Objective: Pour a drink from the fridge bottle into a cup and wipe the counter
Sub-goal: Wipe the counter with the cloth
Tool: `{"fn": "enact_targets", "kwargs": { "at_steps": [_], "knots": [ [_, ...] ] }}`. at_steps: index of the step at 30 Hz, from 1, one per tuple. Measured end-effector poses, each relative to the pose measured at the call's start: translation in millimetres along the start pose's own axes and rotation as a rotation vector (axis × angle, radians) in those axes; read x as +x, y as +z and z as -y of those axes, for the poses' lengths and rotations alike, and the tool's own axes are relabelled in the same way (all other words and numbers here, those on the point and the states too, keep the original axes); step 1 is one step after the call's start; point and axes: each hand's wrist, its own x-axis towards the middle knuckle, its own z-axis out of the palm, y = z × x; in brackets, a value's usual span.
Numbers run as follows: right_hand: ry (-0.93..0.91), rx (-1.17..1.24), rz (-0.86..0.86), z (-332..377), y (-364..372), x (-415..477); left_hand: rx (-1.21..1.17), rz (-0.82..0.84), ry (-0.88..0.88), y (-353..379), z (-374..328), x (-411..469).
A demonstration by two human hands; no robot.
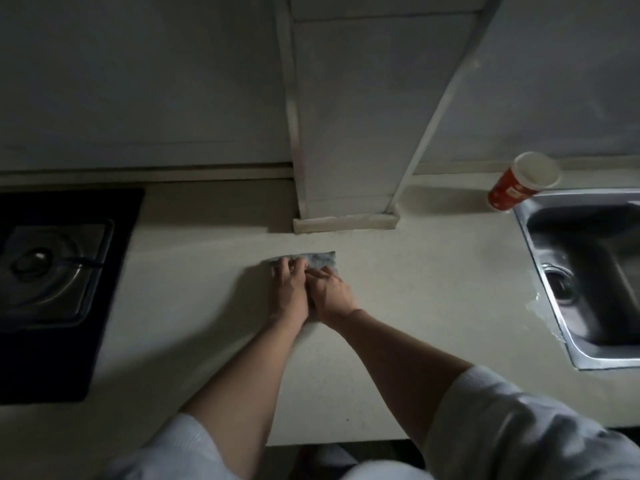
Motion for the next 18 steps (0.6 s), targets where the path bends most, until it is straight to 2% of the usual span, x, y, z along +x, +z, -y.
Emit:
{"fn": "enact_targets", "kwargs": {
  "at_steps": [5,11,16,18],
  "knots": [
    [0.034,-0.017,-0.036,-61.5,-23.7,-24.8,-0.074,0.049,-0.026,33.5,-64.3,-3.6],
    [0.087,-0.019,-0.029,-167.9,-69.8,-64.4,-0.117,0.101,-0.034,93.1,-170.4,-7.3],
    [0.170,-0.026,-0.120,-279.8,-123.8,-121.1,-0.083,0.190,0.086,172.9,-284.7,-12.5],
    [0.206,-0.027,-0.145,-321.2,-142.3,-146.3,-0.038,0.175,0.147,206.1,-328.5,-20.6]
  ]
}}
